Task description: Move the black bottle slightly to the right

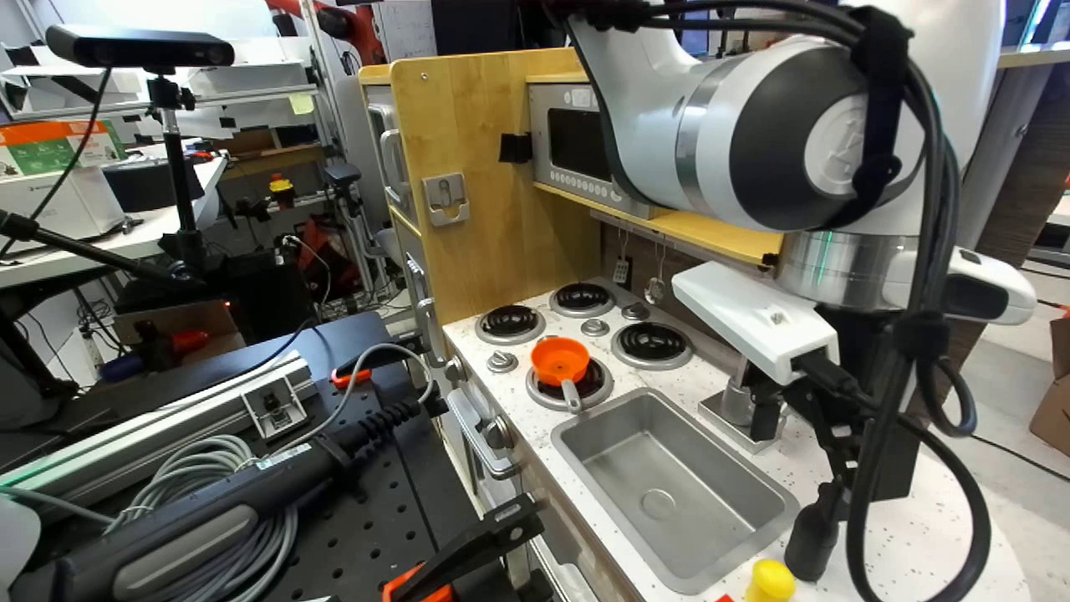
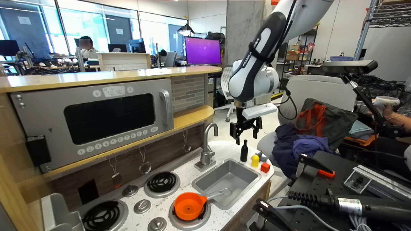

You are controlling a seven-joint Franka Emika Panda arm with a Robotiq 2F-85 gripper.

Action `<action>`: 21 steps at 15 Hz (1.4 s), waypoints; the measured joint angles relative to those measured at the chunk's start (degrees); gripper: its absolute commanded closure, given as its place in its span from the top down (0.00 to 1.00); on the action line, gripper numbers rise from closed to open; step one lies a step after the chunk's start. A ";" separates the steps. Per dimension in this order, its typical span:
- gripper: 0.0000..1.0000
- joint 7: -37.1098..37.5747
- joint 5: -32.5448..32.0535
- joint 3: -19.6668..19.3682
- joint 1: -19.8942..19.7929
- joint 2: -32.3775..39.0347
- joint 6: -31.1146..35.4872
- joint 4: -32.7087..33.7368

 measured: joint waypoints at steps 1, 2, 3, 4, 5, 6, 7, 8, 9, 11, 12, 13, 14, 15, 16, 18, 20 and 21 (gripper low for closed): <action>1.00 -0.24 0.00 0.00 -0.25 1.11 -0.06 1.19; 1.00 -0.60 -0.01 0.00 -0.42 2.13 -0.19 2.33; 1.00 -1.11 -0.03 -0.01 -0.48 2.99 -0.34 3.31; 1.00 -1.61 -0.04 -0.02 -0.48 3.77 -0.51 4.22; 1.00 -2.09 -0.08 -0.02 -0.45 4.39 -0.72 5.04; 0.98 -2.64 -0.14 -0.02 -0.42 4.92 -1.08 5.78; 0.89 -3.23 -0.23 -0.02 -0.37 5.33 -1.44 6.43; 0.73 -3.91 -0.28 -0.02 -0.32 5.68 -1.87 7.10; 0.72 -4.55 -0.40 -0.02 -0.28 6.01 -2.32 7.75; 0.56 -5.77 -0.65 -0.02 -0.25 6.50 -3.10 8.91; 0.47 -6.35 -0.84 -0.04 -0.25 6.66 -3.64 9.44; 0.41 -6.83 -1.26 -0.09 -0.25 6.79 -4.15 9.97; 0.32 -7.13 -1.70 -0.15 -0.25 6.93 -4.50 10.44; 0.25 -7.41 -2.19 -0.22 -0.25 7.10 -4.61 10.85; 0.17 -7.63 -2.67 -0.29 -0.25 7.25 -4.63 11.23; 0.01 -8.21 -3.38 -0.45 -0.25 7.34 -4.63 11.66; 0.00 -8.64 -4.28 -0.61 -0.24 7.34 -4.63 11.91; 0.00 -8.79 -4.79 -0.68 -0.24 7.34 -4.63 11.97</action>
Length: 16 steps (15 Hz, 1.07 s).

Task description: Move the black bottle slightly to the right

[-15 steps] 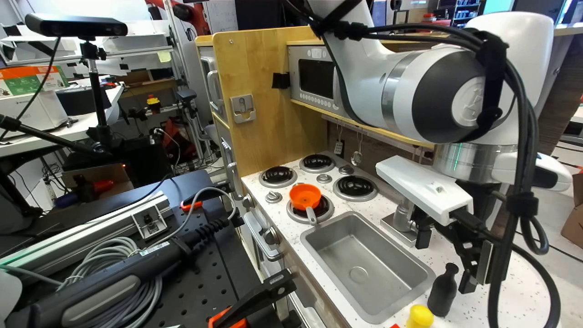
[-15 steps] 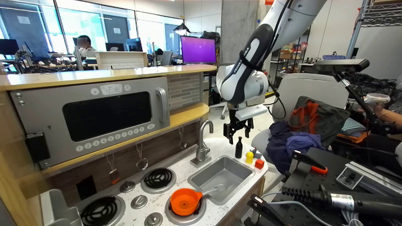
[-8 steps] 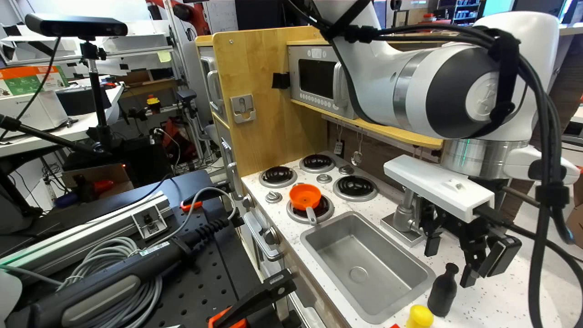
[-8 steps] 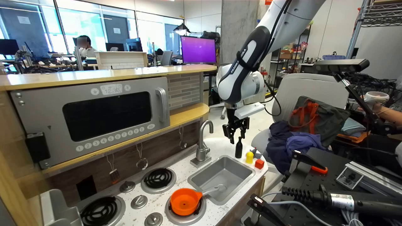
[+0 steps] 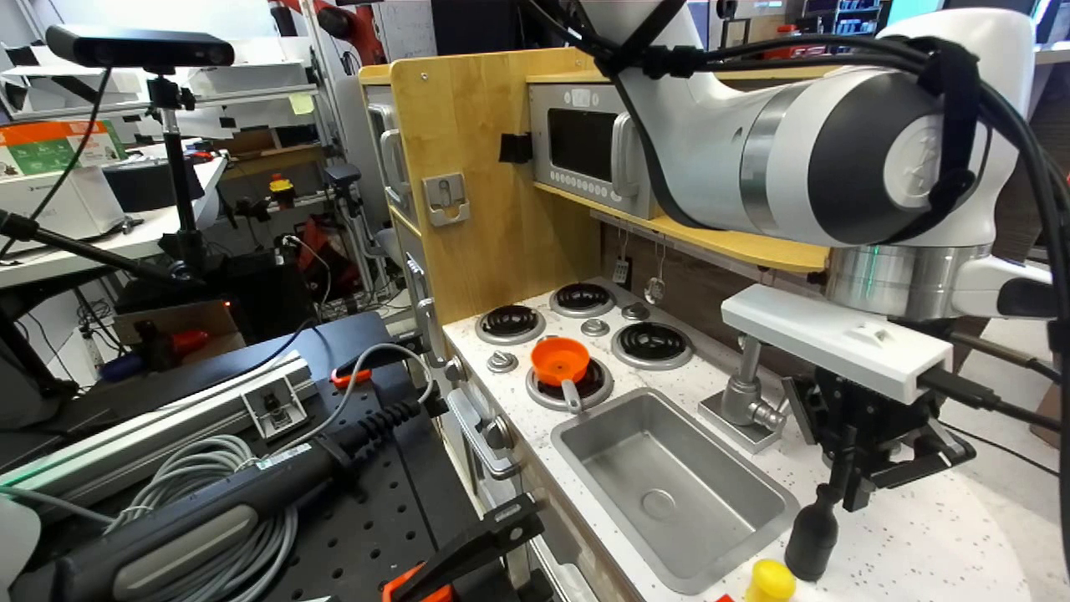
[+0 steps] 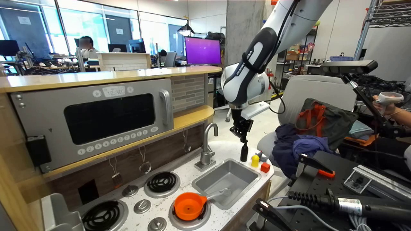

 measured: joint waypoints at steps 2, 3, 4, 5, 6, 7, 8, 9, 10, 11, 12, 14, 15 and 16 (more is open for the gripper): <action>0.00 -0.34 -0.45 -0.14 0.00 0.00 0.00 0.00; 0.00 -0.51 -0.61 -0.23 0.00 0.00 0.00 0.00; 0.00 -0.61 -0.86 -0.32 0.00 0.00 0.00 0.00; 0.00 -0.64 -1.03 -0.42 0.00 0.00 0.00 0.00; 0.00 -0.68 -1.11 -0.49 0.00 0.00 0.00 0.00; 0.00 -0.70 -1.14 -0.55 0.00 0.00 0.00 0.00; 0.00 -0.70 -1.16 -0.59 0.00 0.00 0.00 0.00; 0.00 -0.70 -1.16 -0.62 0.00 0.00 0.00 0.00; 0.00 -0.70 -1.16 -0.64 0.00 0.00 0.01 0.00; 0.14 -0.70 -1.16 -0.66 0.00 0.00 0.02 0.00; 0.14 -0.69 -1.16 -0.68 0.00 0.00 0.03 0.00; 0.22 -0.54 -1.15 -0.69 0.00 0.00 0.04 0.01; 0.32 -0.37 -1.12 -0.69 0.00 0.00 0.06 0.02; 0.31 -0.15 -1.11 -0.69 0.00 0.00 0.06 0.05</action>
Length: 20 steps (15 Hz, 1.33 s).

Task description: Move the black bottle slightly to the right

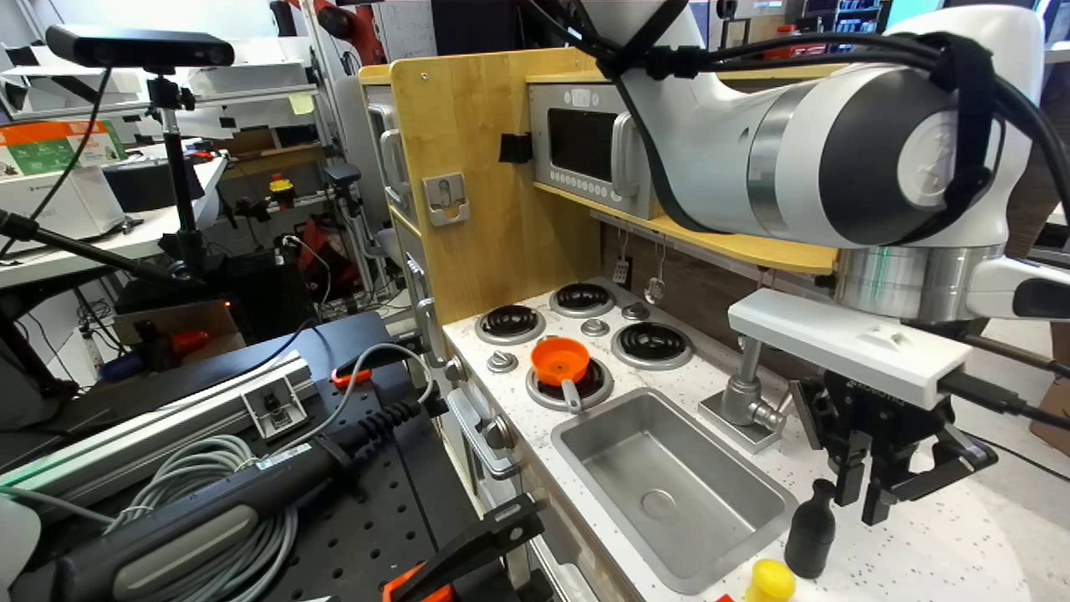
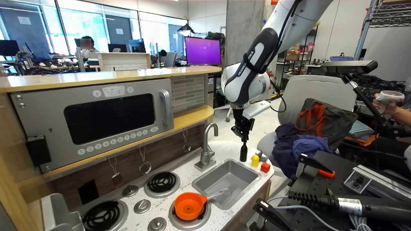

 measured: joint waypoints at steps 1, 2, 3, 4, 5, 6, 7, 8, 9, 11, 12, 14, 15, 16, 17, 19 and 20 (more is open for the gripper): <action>0.42 0.22 0.03 0.00 0.00 0.00 0.00 0.03; 0.48 0.50 0.04 0.00 0.00 0.00 0.00 0.05; 0.49 0.78 0.05 0.00 0.00 0.00 0.01 0.08; 0.51 1.01 0.06 0.00 0.00 0.00 0.01 0.11; 0.45 1.20 0.08 0.00 0.00 0.00 0.01 0.14; 0.38 1.31 0.09 0.00 0.00 0.00 0.01 0.16; 0.38 1.45 0.09 0.00 0.00 0.00 0.01 0.19; 0.34 1.56 0.09 0.00 0.00 0.00 0.01 0.22; 0.33 1.61 0.09 0.00 0.01 0.00 0.01 0.24; 0.31 1.77 0.10 0.02 0.03 0.00 0.01 0.25; 0.33 1.85 0.11 0.04 0.05 0.00 0.01 0.25; 0.35 1.90 0.11 0.14 0.10 0.00 0.01 0.25; 0.37 1.91 0.11 0.22 0.12 0.00 0.01 0.25; 0.39 1.93 0.11 0.30 0.18 0.00 0.01 0.25; 0.46 1.93 0.11 0.34 0.32 0.00 0.01 0.26; 0.63 1.98 0.11 0.37 0.72 0.00 0.01 0.32; 0.73 2.08 0.11 0.38 0.97 0.00 0.01 0.40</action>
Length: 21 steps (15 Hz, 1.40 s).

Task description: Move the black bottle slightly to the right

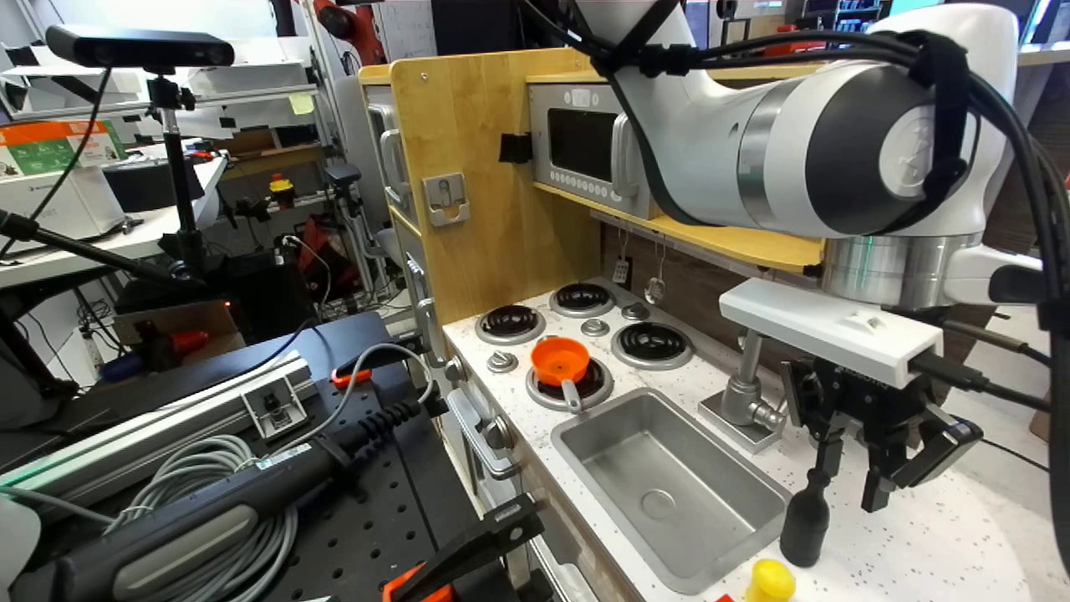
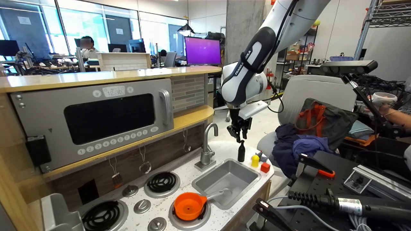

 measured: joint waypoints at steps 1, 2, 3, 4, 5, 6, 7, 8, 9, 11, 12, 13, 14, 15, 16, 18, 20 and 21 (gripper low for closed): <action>0.80 0.10 0.00 0.00 0.26 0.01 0.00 0.10; 0.88 0.15 0.00 0.00 0.50 0.04 0.00 0.24; 0.95 0.17 0.00 0.01 0.70 0.08 0.00 0.35; 0.99 0.17 0.00 0.01 0.79 0.13 0.00 0.35; 1.00 0.17 0.00 0.00 0.79 0.21 0.00 0.35; 1.00 0.17 0.00 0.01 0.79 0.33 0.00 0.35; 1.00 0.17 0.00 0.01 0.82 0.49 0.00 0.35; 1.00 0.17 0.00 0.03 0.86 0.65 0.00 0.36; 1.00 0.17 0.00 0.05 0.87 0.83 0.00 0.36; 0.72 0.17 0.00 0.07 0.90 1.34 -0.05 0.36; 0.66 0.17 -0.01 0.07 0.92 1.66 -0.05 0.36; 0.56 0.17 -0.01 0.07 0.96 1.98 -0.05 0.35; 0.49 0.17 -0.02 0.07 1.02 2.25 -0.05 0.34; 0.42 0.17 -0.02 0.07 1.10 2.47 -0.05 0.34; 0.34 0.16 -0.02 0.07 1.15 2.67 -0.05 0.34; 0.18 0.16 -0.03 0.07 1.25 2.93 -0.05 0.34; 0.08 0.14 -0.06 0.06 1.33 2.93 -0.05 0.37; 0.08 0.13 -0.06 0.05 1.39 2.90 -0.03 0.48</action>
